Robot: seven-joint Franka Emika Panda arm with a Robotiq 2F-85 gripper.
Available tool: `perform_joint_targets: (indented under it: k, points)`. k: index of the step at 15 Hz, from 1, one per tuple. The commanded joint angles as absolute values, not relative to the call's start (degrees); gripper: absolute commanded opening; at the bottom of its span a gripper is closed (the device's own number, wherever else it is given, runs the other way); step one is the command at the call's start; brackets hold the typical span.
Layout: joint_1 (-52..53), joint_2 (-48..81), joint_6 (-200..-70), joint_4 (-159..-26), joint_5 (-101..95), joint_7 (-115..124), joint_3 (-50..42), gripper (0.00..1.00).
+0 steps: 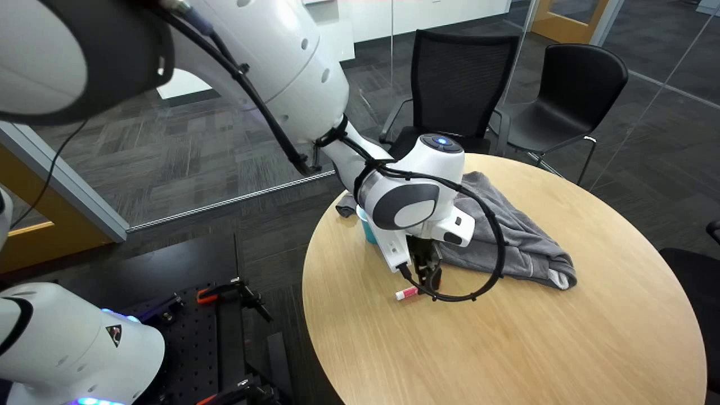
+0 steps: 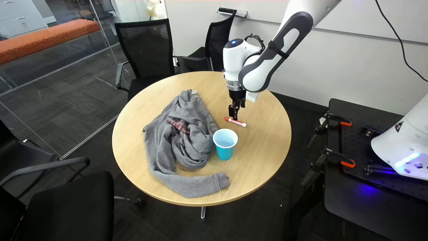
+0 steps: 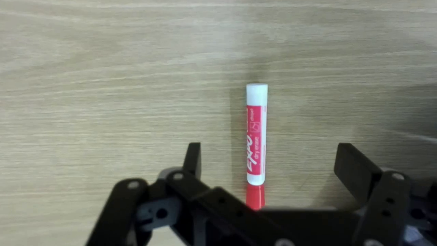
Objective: Pick up the pen from the table and put it in the light blue cup.
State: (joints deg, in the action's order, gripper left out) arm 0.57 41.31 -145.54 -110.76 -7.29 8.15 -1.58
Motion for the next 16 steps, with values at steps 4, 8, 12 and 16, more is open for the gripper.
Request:
perform_joint_targets:
  k: [4, 8, 12, 16]
  points:
    - [-0.4, 48.4, -145.5, -104.1, -4.2, 5.7, -1.2, 1.0]
    - [-0.4, 51.3, -144.7, -101.1, -3.3, 5.7, -1.1, 0.85]
    - [-0.4, 52.9, -144.1, -99.0, -3.1, 5.7, -1.2, 0.49]
    - [-0.6, 53.5, -143.9, -97.9, -2.7, 5.7, -1.2, 0.19]
